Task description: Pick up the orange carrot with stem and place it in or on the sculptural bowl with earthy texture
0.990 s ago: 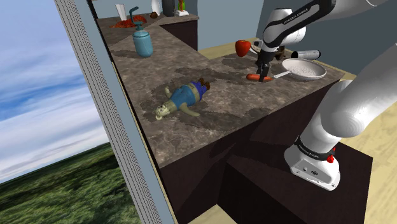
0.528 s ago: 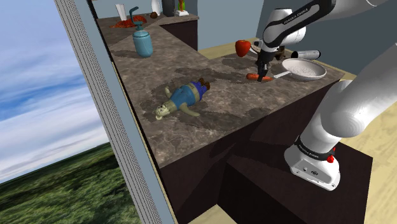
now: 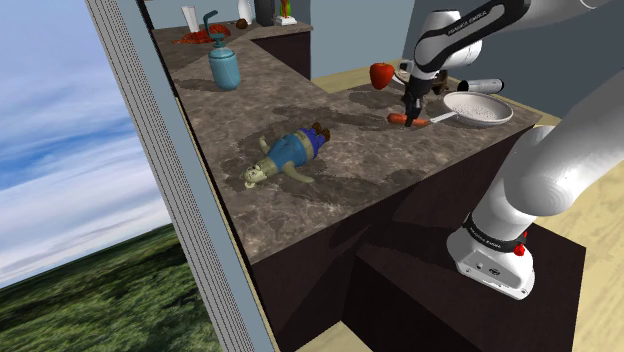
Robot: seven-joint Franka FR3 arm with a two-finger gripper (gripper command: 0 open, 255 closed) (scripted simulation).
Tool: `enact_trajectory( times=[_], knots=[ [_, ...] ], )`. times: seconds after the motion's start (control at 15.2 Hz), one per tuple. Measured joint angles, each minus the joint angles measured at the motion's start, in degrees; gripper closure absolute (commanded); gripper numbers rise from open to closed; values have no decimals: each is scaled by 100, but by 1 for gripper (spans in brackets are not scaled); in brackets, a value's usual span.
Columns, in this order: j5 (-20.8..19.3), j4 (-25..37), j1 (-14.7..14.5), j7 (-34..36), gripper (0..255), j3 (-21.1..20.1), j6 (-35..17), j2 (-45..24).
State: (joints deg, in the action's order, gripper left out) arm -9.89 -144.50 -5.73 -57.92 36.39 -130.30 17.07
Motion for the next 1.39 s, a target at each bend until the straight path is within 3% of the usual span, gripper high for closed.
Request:
enact_trajectory(
  times=[1.39],
  knots=[
    [-143, 1032, 104, 250, 255, -438, 1774, 790]
  ],
)
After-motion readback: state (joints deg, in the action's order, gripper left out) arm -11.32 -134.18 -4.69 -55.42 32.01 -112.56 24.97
